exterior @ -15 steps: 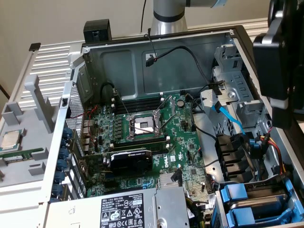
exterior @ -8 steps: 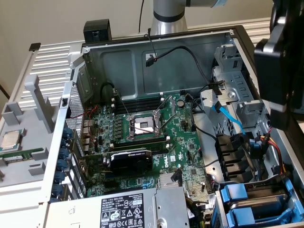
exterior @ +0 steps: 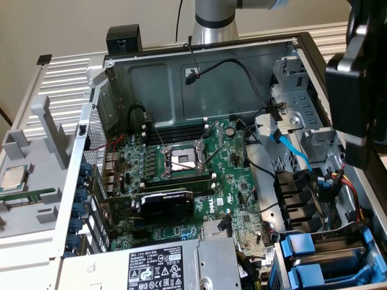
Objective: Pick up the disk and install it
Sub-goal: 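Insert the first disk wire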
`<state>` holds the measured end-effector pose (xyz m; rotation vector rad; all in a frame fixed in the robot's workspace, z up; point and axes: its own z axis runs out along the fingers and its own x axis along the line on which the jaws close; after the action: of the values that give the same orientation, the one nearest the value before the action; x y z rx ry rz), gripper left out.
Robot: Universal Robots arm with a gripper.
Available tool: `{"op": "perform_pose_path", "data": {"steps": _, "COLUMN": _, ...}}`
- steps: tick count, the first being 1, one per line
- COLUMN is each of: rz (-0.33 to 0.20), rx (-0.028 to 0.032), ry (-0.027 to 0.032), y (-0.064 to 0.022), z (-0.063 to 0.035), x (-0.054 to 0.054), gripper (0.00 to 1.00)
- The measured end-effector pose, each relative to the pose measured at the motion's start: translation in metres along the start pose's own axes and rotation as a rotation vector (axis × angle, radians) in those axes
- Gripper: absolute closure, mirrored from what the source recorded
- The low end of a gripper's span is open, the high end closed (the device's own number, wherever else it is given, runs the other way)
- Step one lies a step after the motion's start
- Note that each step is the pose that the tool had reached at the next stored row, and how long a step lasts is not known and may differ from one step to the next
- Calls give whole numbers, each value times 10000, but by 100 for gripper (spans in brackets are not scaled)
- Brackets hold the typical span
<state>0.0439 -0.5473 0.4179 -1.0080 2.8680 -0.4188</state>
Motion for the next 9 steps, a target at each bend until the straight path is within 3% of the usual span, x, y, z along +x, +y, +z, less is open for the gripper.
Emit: {"op": "perform_pose_path", "data": {"steps": 9, "rz": 0, "rx": 0, "ry": 0, "y": 0, "z": 0, "x": 0, "gripper": 51}}
